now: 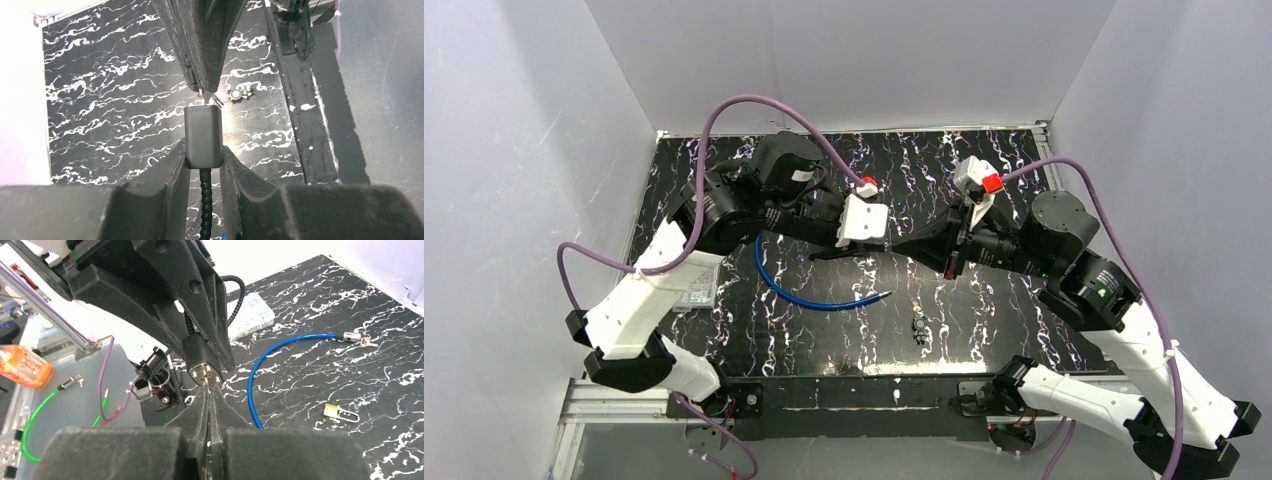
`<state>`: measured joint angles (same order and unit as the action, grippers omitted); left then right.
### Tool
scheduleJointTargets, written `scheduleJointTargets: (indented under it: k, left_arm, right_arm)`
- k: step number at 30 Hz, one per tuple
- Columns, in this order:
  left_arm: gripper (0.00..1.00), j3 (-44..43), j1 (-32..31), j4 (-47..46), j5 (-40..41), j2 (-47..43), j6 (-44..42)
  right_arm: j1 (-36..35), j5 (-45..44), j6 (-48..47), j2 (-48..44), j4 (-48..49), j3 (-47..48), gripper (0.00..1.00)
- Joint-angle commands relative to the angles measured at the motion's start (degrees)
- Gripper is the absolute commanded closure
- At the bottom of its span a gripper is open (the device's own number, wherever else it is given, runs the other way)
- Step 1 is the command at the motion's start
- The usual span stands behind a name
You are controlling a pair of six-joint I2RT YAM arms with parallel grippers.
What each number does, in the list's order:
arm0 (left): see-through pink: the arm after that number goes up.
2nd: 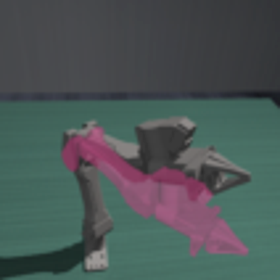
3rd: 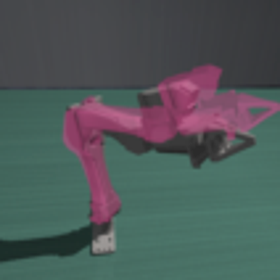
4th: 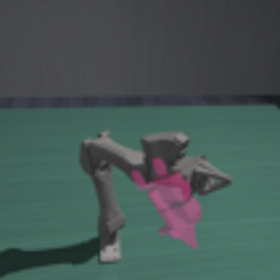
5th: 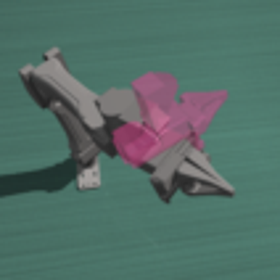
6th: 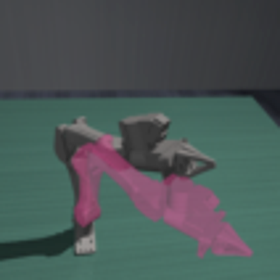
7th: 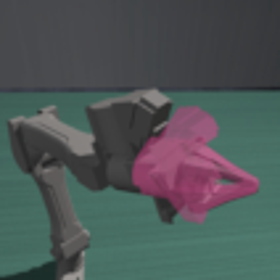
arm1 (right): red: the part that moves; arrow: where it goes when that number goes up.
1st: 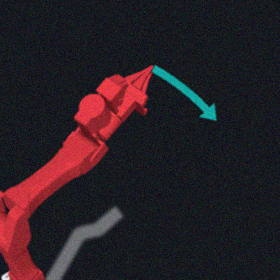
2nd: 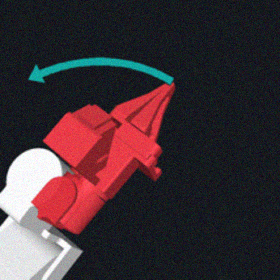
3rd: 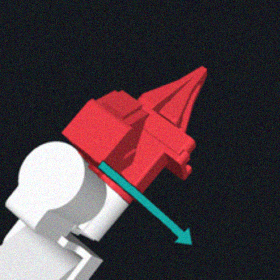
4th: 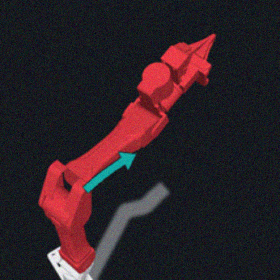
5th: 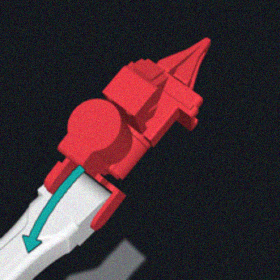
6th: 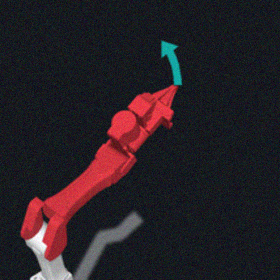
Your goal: Unlock with the key
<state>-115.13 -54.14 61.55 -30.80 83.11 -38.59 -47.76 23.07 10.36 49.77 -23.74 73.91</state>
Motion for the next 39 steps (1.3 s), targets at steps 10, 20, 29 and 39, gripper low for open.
scheduleJointTargets:
  k: [10, 20, 29, 39]
  left_arm:
    - [1.00, 13.78, -4.11, -18.11, 10.61, -9.09, -23.22]
    - [1.00, 24.56, -5.10, -30.14, 15.95, -14.01, -36.08]
    - [1.00, 31.72, -5.51, -39.78, 19.38, -16.67, -42.94]
    - [1.00, 39.84, -7.15, -56.21, 24.14, -18.10, -50.54]
  right_arm:
    - [1.21, 2.02, 14.51, -0.97, 12.09, -8.83, 0.99]
    - [13.08, 10.64, 31.33, -1.67, 22.98, -15.74, 0.99]
    - [16.15, 14.89, 37.52, -0.31, 27.75, -17.00, 0.99]
    - [19.36, 17.35, 43.93, 2.86, 29.05, -17.62, 0.99]
